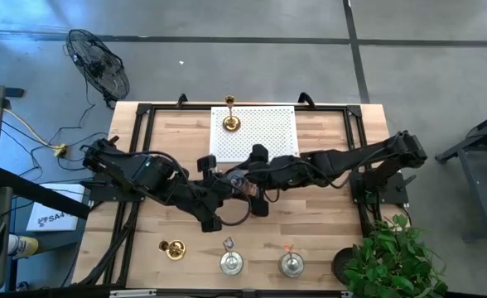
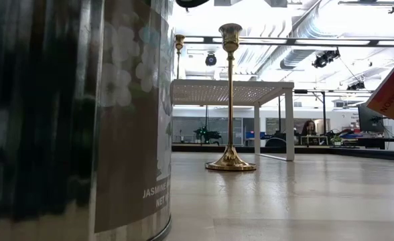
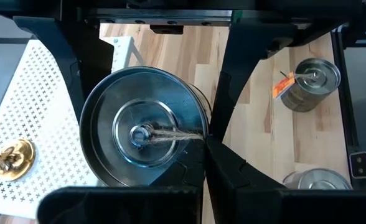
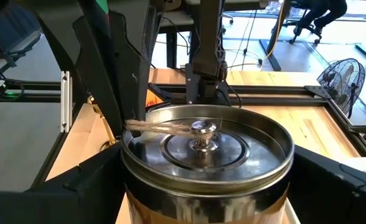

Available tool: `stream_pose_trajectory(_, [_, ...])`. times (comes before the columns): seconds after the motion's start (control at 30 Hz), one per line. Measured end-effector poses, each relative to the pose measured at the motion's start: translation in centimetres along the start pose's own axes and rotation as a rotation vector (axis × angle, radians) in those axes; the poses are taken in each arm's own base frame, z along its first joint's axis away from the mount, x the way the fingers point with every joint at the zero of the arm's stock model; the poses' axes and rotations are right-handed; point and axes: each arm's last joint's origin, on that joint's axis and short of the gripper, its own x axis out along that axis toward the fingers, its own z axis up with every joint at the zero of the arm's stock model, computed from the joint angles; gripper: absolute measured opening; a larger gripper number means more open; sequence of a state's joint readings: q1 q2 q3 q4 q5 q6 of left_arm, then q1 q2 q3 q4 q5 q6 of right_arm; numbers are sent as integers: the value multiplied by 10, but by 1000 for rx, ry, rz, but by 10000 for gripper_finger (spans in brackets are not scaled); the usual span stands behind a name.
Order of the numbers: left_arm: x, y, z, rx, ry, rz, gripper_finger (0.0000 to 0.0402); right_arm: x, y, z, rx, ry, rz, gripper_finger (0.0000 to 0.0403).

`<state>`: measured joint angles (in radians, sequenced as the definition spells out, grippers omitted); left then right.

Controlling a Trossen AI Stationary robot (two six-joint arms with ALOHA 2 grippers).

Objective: Pick & Place candle stick holders
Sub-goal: Put the top left silver scented candle on the shelf

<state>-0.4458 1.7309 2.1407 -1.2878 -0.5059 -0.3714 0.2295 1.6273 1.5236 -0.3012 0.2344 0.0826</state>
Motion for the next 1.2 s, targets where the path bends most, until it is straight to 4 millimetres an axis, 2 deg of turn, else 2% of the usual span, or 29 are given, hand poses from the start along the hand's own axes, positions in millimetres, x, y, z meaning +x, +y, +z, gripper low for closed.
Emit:
stream_pose_trajectory(0.6, [0, 0, 1, -7, -13, -1, 1, -5, 2, -2, -41, 25, -65, 349])
stream_pose_trajectory(0.87, [-23, 10, 16, -55, -117, 15, 1, -26, 2, 5, -38, 13, -76, 349])
stream_pose_trajectory(1.03, [-38, 16, 22, -70, -176, 8, 1, -24, 6, -6, -66, 91, -85, 349])
stream_pose_trajectory(1.2, [-45, 17, 24, -68, -196, 0, 1, -27, 3, -5, -73, 87, -189, 349])
